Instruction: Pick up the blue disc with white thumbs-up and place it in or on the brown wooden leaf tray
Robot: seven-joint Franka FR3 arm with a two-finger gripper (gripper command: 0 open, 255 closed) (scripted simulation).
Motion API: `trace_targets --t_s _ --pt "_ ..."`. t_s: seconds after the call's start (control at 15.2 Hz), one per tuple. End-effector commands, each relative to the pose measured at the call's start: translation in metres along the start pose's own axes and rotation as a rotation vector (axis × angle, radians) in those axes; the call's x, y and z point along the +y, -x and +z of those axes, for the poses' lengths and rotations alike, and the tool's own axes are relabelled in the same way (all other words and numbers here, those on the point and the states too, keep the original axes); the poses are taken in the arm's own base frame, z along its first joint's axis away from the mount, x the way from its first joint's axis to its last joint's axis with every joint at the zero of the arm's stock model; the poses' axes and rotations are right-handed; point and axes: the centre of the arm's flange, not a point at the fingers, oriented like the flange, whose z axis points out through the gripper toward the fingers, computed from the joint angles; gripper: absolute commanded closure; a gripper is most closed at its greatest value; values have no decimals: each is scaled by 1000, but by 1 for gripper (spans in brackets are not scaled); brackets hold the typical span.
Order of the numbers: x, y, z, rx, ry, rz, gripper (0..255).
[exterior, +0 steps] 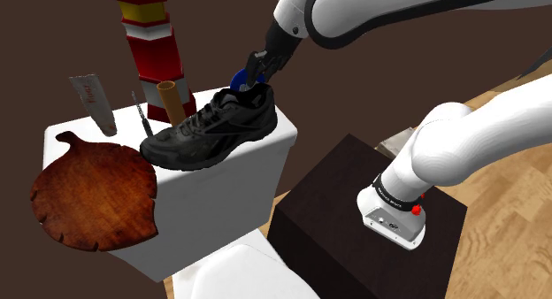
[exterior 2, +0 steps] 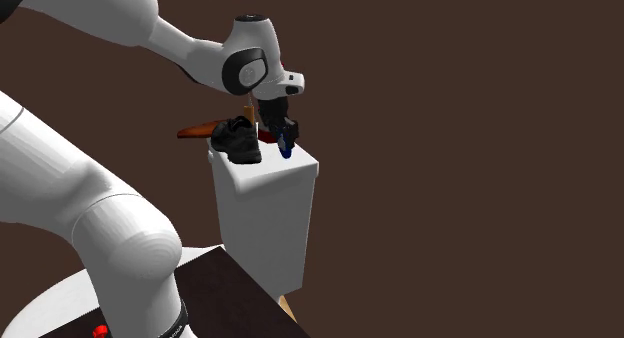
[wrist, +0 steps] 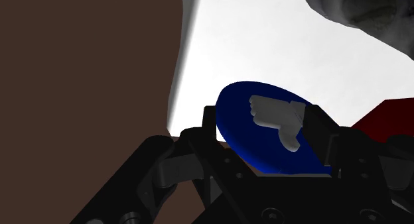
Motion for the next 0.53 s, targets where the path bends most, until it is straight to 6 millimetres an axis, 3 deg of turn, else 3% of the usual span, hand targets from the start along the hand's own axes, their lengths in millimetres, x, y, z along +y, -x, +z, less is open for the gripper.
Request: trace_targets --t_s 0.0,0.46 --pt "0 0 0 -1 0 0 255" --pt "-6 -11 -29 0 0 0 255"
